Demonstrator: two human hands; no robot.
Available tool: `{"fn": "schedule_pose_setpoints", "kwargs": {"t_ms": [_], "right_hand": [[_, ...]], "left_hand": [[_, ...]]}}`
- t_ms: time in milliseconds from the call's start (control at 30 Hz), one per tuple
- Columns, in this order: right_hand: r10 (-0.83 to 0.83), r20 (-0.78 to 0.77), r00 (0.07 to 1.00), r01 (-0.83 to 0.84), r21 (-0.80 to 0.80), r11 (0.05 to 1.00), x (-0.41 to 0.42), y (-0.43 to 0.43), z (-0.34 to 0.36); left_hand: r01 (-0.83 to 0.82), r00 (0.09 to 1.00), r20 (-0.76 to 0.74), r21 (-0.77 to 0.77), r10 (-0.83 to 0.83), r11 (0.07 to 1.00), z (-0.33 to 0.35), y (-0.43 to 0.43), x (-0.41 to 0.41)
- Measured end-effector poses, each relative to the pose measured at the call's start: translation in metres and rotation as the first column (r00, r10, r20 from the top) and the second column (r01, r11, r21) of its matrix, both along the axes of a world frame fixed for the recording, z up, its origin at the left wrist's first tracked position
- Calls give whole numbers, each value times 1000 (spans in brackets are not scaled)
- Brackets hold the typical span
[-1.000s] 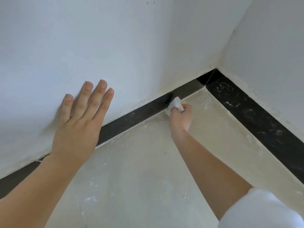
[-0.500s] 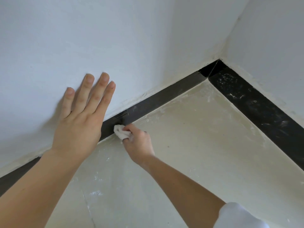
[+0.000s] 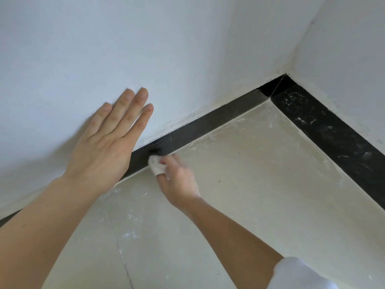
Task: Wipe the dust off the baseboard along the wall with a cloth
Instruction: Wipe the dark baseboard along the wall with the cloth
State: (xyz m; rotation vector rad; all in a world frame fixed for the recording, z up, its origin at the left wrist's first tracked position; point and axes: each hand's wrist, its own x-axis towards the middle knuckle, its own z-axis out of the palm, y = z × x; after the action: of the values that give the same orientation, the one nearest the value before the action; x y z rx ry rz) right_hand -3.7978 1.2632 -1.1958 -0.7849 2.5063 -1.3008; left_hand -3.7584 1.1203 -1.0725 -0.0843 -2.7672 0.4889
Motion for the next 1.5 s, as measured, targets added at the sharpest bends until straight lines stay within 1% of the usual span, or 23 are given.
{"fn": "schedule_pose_setpoints", "kwargs": {"t_ms": [67,100,133,167,200,233,300,367,467,567,600,700,733,767,800,867,900,967,1067,1167,1300,1400,1500], "right_hand": [[-229,129,965,245,-126,961,-12,7,11],[-290,177,940,321,-179,930,-18,8,16],[-320,200,926,361,-216,907,-23,6,19],[-316,195,929,355,-220,909,-26,2,22],[-278,166,946,309,-197,931,-25,-4,24],[-208,121,971,226,-155,962,-19,-10,23],[-31,7,999,31,-65,997,-4,-17,12],[126,-107,986,-126,2,992,10,-19,-1],[251,-201,947,-237,91,967,23,-11,-6],[260,-225,939,-246,87,965,20,2,1],[219,-220,951,-207,79,975,14,4,4],[4,-176,984,0,25,1000,-10,-3,15],[-9,-169,986,16,40,999,-13,-7,19],[37,-176,984,-23,85,996,-14,-10,19],[127,-189,974,-100,147,984,-14,-13,17],[302,-210,930,-237,286,928,-14,-13,10],[349,-229,909,-263,335,905,-16,-10,10],[381,-310,871,-248,392,886,-25,3,8],[382,-363,850,-251,360,899,-49,41,14],[336,-363,869,-212,340,916,-75,92,27],[170,-354,920,-44,338,940,-100,156,44],[79,-407,910,75,350,934,-118,188,54],[-5,-453,891,152,290,945,-141,205,51]], "left_hand": [[16,1000,4,-2,-16,1000,2,-3,3],[29,1000,5,-6,-29,1000,3,-4,4],[41,999,11,-10,-41,999,4,-4,5],[49,999,19,-13,-49,999,5,-4,5],[54,998,30,-14,-54,998,7,-5,6],[55,998,42,-17,-55,998,8,-5,6],[71,996,64,-30,-69,997,14,-6,7],[83,993,90,-43,-79,996,21,-7,14],[25,994,107,-46,-20,999,28,-8,33],[-35,992,119,-88,46,996,27,-12,54],[-47,990,127,-104,60,993,26,-13,58],[-57,985,155,-143,80,988,26,-15,59],[-63,983,161,-152,88,986,26,-14,57],[-68,982,164,-162,94,984,25,-12,56],[-66,981,167,-179,97,982,24,-9,54],[-40,980,181,-223,82,974,25,-2,46],[-16,979,194,-244,65,970,25,1,40],[26,973,229,-283,42,959,26,7,25],[104,957,289,-372,9,922,23,19,-4],[185,931,366,-441,-13,878,23,40,-43],[190,917,400,-441,3,877,28,82,-90],[203,888,460,-408,9,890,33,111,-126],[191,896,445,-396,6,898,30,126,-161]]}}
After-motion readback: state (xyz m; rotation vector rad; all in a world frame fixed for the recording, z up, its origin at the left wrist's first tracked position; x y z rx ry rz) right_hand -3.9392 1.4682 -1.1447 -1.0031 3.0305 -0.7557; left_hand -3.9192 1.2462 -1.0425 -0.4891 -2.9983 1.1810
